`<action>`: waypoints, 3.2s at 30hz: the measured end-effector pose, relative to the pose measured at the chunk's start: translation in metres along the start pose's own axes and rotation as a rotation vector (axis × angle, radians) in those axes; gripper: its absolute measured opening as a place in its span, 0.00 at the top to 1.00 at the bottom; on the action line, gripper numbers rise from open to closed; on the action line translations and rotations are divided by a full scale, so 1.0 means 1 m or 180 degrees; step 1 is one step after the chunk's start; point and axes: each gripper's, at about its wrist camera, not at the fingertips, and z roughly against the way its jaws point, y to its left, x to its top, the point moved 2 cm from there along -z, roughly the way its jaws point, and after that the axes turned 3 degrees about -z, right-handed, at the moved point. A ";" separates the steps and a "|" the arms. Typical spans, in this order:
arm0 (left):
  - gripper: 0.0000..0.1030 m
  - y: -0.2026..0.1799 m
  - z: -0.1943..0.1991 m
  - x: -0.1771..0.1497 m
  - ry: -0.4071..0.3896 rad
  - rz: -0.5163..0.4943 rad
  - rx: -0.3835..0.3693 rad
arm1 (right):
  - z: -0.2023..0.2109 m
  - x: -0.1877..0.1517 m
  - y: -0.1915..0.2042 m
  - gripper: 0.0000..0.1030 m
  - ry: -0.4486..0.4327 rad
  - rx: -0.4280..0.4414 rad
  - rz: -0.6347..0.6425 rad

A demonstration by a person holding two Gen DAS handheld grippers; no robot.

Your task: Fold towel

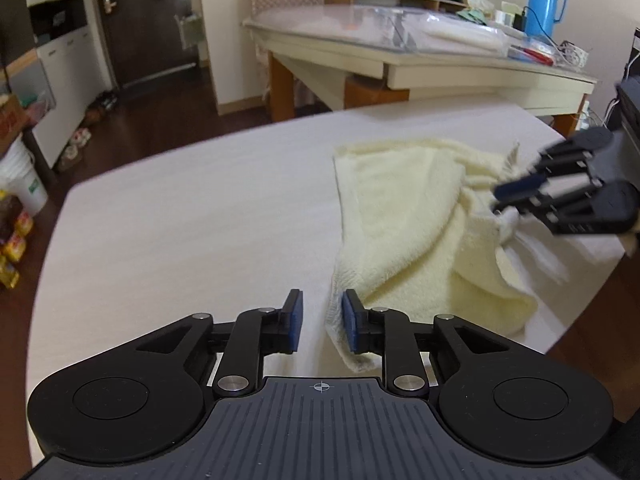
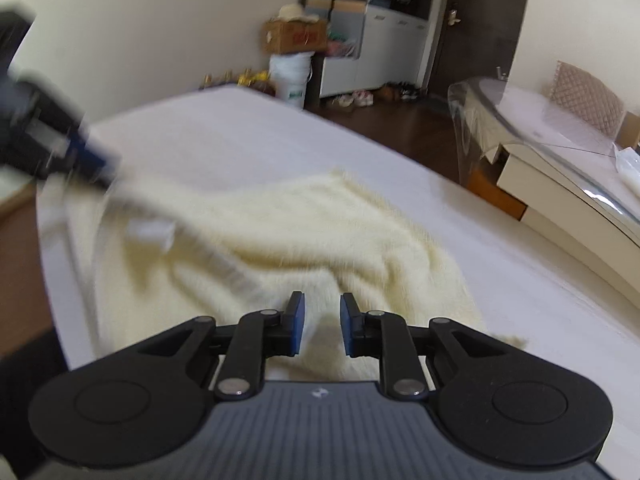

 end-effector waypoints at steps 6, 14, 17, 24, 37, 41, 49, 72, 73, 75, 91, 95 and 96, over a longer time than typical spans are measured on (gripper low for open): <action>0.75 -0.003 -0.016 0.016 -0.0024 -0.0156 -0.0061 | 0.040 -0.015 0.004 0.71 -0.0369 -0.0087 -0.0215; 0.76 -0.007 -0.010 -0.022 0.0213 -0.0101 -0.0063 | 0.026 0.028 0.072 0.51 -0.0752 0.0607 0.0508; 0.76 -0.011 -0.004 -0.041 0.0254 -0.0063 -0.0085 | 0.012 0.042 0.081 0.40 -0.0719 0.0748 0.0573; 0.75 -0.008 0.011 -0.038 0.0089 -0.0077 -0.0095 | -0.016 0.043 0.097 0.73 -0.0351 0.0199 0.0775; 0.71 -0.029 -0.044 0.056 -0.0348 -0.0606 -0.0285 | 0.053 -0.051 0.053 0.81 0.0184 -0.0700 -0.0091; 0.71 -0.042 -0.074 0.076 -0.0331 -0.0762 -0.0331 | 0.077 -0.048 0.041 0.67 -0.0099 -0.0553 -0.0487; 0.74 -0.051 -0.129 0.080 -0.0109 -0.0871 -0.0336 | 0.061 -0.022 -0.015 0.67 -0.0477 -0.0926 -0.0659; 0.65 -0.003 -0.147 0.091 -0.0137 -0.0670 0.0166 | -0.034 -0.004 -0.107 0.58 -0.0184 -0.1245 -0.0033; 0.65 -0.003 -0.146 0.091 -0.0137 -0.0648 0.0181 | -0.037 -0.002 -0.108 0.58 -0.0185 -0.1253 -0.0010; 0.65 -0.002 -0.145 0.088 -0.0137 -0.0625 0.0245 | -0.043 0.003 -0.109 0.59 -0.0191 -0.1264 0.0065; 0.65 -0.010 -0.102 0.070 -0.0173 -0.0313 0.0310 | 0.010 0.000 -0.092 0.57 -0.0722 -0.0958 -0.0056; 0.57 -0.021 -0.087 0.060 -0.0211 -0.0243 0.0249 | 0.063 -0.040 -0.054 0.56 -0.0899 -0.0829 0.0201; 0.55 -0.024 -0.083 0.056 -0.0214 -0.0229 0.0245 | 0.076 -0.051 -0.043 0.56 -0.0899 -0.0809 0.0291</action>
